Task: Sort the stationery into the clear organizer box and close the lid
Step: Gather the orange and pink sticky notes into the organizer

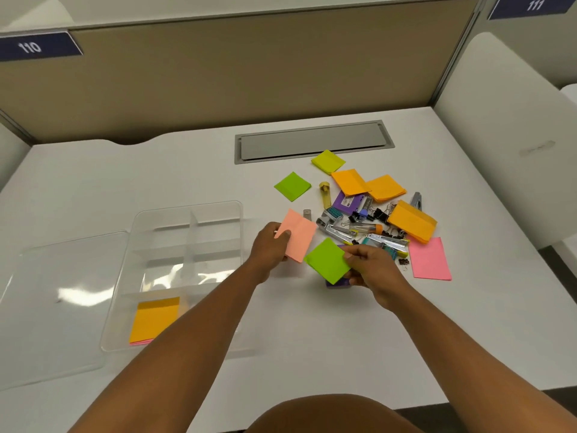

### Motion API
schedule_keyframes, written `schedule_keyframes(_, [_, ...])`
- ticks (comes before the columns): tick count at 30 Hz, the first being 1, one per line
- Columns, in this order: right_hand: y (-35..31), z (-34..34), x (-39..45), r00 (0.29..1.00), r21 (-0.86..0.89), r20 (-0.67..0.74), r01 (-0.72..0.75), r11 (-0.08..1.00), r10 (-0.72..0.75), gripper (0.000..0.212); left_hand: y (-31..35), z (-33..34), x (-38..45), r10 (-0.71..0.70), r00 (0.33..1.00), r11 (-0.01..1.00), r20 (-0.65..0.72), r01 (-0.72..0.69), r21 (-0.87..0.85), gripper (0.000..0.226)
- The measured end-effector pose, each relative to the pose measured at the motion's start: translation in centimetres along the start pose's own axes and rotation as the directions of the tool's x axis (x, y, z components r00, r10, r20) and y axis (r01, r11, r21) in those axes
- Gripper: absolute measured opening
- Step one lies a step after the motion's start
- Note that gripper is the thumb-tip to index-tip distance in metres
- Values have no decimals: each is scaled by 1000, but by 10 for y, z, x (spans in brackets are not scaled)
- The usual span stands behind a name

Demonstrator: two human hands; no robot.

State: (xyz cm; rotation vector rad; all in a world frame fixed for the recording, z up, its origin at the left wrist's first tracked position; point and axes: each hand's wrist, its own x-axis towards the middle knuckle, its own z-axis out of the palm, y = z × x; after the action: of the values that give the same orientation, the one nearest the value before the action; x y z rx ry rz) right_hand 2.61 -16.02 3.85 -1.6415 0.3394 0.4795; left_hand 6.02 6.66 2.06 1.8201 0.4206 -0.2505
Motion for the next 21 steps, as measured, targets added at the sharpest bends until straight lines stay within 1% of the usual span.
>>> schedule_keyframes(4, [-2,19,-9,997,91,75,11,996,-17,18,-2,-13,-20,-32,994,999,109,34,-10,19])
schedule_keyframes(7, [-1,38,-17,998,135,42,30,990,-36,15,-8,-29,-41,-36,989,999,141,39,-15,19])
schedule_keyframes(10, [2,59,-23,997,117,-2,71,991,-71,7,-11,-45,-62,-34,985,996,169,48,-75,25])
schedule_keyframes(13, [5,82,-30,995,17,4,104,994,-104,9,-14,-61,-86,-43,988,993,150,58,-101,43])
schedule_keyframes(15, [5,92,-34,991,-63,19,131,989,-130,11,-17,-67,-96,-29,990,996,135,41,-83,48])
schedule_keyframes(16, [5,99,-37,989,-111,30,150,982,-148,13,-21,-73,-102,-9,992,997,124,18,-76,47])
schedule_keyframes(18, [7,113,-44,979,-226,52,206,952,-199,17,-32,-84,-113,29,994,999,105,-24,-49,36])
schedule_keyframes(21, [11,131,-53,957,-381,64,286,879,-284,25,-46,-103,-127,13,996,1000,85,-13,-7,27])
